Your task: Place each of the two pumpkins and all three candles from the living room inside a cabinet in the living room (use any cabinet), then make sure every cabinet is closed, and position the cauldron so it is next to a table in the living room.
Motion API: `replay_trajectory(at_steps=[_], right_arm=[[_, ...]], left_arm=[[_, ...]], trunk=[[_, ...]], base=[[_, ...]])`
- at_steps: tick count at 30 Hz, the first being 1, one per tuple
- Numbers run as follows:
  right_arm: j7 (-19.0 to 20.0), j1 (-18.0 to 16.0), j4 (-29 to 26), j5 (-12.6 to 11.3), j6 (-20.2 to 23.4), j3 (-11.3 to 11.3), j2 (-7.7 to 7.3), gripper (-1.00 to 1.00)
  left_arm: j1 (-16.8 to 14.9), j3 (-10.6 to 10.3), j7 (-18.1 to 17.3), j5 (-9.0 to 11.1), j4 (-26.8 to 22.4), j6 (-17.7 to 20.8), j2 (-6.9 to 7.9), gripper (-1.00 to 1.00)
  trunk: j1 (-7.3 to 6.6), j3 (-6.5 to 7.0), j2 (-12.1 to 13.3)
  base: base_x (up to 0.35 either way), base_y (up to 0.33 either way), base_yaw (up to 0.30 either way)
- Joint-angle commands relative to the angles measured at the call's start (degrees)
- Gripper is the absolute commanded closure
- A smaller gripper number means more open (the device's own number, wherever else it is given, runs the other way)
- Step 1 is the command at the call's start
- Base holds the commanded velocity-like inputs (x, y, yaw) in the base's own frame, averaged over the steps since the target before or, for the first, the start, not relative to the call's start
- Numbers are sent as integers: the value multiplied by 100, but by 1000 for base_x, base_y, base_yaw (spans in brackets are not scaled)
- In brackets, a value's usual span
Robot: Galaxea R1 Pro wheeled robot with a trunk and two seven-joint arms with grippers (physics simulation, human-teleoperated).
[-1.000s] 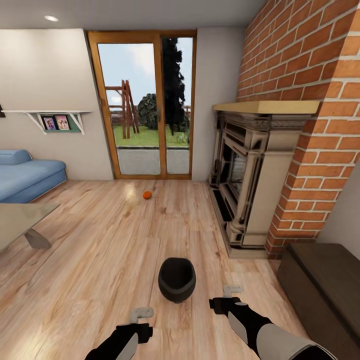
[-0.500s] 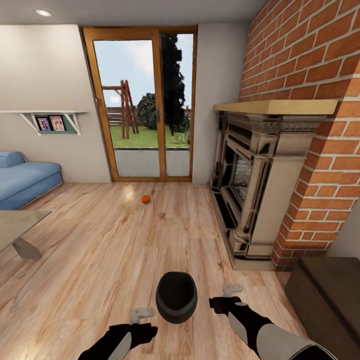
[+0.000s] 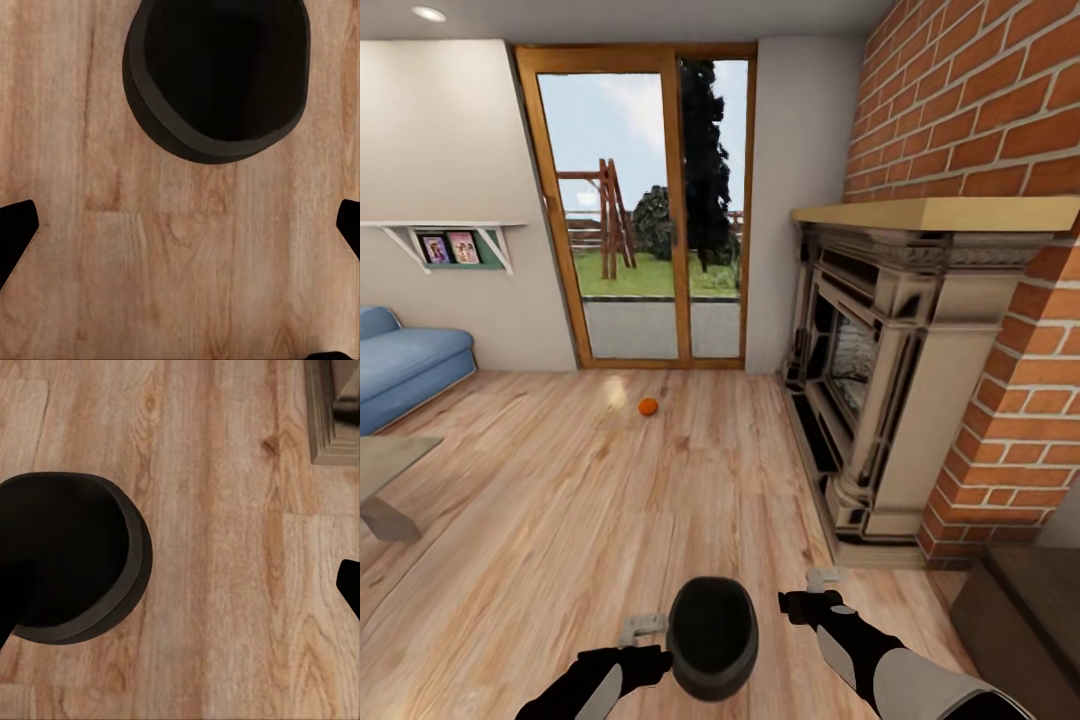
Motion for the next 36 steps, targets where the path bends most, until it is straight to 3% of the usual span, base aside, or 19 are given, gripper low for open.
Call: replay_trajectory(at_steps=[1, 7, 11, 15, 17, 21, 28, 36], right_arm=[[-21, -4, 2, -53, -12, 49, 0, -100], [-8, -6, 5, -57, 22, 57, 9, -100], [-55, -4, 35, -90, 92, 58, 73, -100], [-90, -4, 203, -77, 419, 64, 141, -100], [-122, -4, 225, -64, 717, 72, 153, -100], [-339, -7, 85, -74, 1255, 75, 176, -100], [-903, -16, -1271, -132, 2528, 35, 261, -100], [-949, -30, -1432, -138, 2713, 23, 359, -100]], left_arm=[[-2, -35, 43, 58, -10, 18, 6, -100], [-5, 95, 60, 58, -10, 5, 38, -100], [-41, 625, 86, 40, -12, 6, 86, -100], [-241, 835, 627, 27, 70, 27, 62, -100], [-388, 865, 972, 47, 122, 31, 28, -100], [-493, 880, 1114, 39, 129, 27, -23, -100], [-639, 860, 1142, -28, 108, 33, -258, -100], [-647, 840, 1140, -55, 87, 17, -247, -100]], trunk=[[3, -6, -3], [3, -6, -3], [3, -6, -3], [3, -6, -3], [3, -6, -3], [3, -6, -3], [3, -6, -3], [3, -6, -3]], base=[[287, 0, 0], [120, 0, 0], [14, 0, 0], [2, 0, 0], [0, 0, 0], [0, 0, 0], [0, 0, 0], [6, 1, 0]])
